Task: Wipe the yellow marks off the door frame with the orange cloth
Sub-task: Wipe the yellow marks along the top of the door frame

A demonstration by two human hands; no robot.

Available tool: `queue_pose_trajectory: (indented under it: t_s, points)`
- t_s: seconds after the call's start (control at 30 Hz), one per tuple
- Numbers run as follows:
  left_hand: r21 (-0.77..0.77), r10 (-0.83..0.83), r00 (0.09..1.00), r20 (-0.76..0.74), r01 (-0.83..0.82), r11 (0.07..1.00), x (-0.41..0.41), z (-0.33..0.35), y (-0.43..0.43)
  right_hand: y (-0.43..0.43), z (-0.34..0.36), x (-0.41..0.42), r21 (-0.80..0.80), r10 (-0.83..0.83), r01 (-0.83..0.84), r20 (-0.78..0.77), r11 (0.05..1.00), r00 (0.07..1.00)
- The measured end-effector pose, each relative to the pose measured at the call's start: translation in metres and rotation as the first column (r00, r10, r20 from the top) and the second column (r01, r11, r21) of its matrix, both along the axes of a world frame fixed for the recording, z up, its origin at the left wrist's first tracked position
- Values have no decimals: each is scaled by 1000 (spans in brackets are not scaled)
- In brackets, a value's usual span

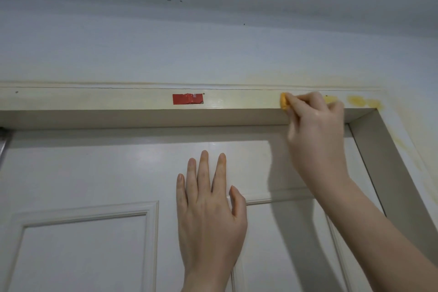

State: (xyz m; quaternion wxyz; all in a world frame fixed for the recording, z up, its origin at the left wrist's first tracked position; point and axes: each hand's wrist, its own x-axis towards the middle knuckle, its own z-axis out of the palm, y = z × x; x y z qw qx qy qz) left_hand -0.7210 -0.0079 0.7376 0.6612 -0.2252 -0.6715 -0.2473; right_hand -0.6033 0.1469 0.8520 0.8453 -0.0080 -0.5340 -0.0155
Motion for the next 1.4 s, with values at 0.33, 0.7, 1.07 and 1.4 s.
queue_pose_trajectory:
  t_s: [0.33,0.7,1.07,1.4]
  points:
    - [19,-1,1000,-7,1,1000,-2,0,2,15,7,2,36,27,-27,0,999,1000]
    - [67,19,999,26,-21,998,5,0,11,14,12,3,93,49,-52,37,994,998]
    - [111,77,994,71,-85,990,20,13,53,27,18,4,113,56,-58,15,992,998]
    - [90,90,995,52,-95,991,17,13,56,50,16,14,174,54,-60,37,983,998]
